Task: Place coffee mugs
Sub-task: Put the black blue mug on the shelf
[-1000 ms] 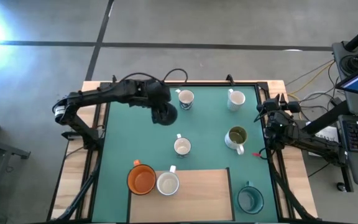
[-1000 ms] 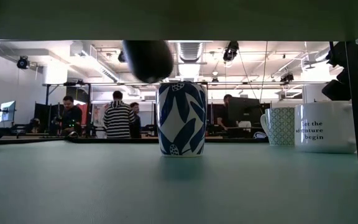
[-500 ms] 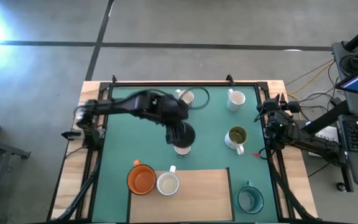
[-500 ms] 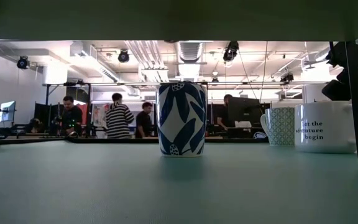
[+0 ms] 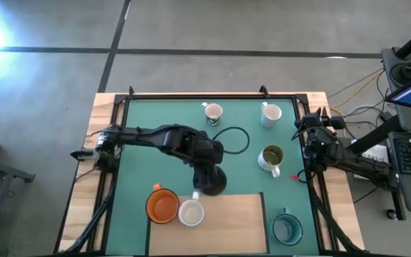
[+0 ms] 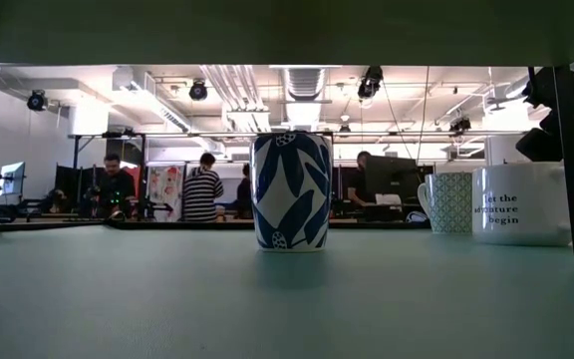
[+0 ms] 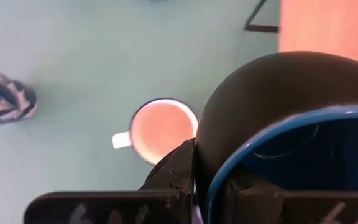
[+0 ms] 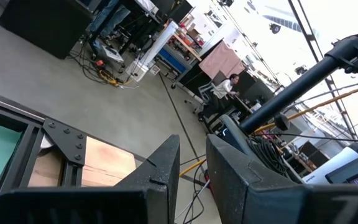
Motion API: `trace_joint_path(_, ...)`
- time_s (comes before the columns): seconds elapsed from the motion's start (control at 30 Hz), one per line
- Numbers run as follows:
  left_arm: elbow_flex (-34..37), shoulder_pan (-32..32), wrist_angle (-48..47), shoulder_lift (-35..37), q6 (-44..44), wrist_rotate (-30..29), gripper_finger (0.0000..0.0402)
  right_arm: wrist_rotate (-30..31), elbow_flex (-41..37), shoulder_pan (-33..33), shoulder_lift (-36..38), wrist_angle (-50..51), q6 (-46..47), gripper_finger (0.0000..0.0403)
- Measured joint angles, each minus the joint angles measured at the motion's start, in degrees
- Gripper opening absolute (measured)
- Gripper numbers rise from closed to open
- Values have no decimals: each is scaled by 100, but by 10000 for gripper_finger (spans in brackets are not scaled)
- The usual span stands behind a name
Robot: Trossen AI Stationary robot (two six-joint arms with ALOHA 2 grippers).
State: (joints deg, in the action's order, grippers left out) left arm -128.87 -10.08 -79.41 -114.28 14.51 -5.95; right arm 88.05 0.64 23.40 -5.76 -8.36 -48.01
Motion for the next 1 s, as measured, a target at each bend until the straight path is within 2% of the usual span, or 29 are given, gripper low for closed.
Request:
trace_joint_path(0.23,-62,-116,-151,0,-601,-31,6,0,-2,0,0,0,0,68)
trace_joint_path(0.4,-88,-114,55,2,-1151,-648,6,0,-1,0,0,1,1,68)
trace_joint_path(0.63,-429,-114,173,0,-1838,-1045,6,0,0,0,0,0,2,68)
trace_joint_path(0.7,-604,-130,162,0,-1869,-1026,6,0,-1,0,0,0,2,68)
trace_joint_path(1.0,-595,-377,1025,98,-1797,-431,7,0,0,0,-4,2,2,68)
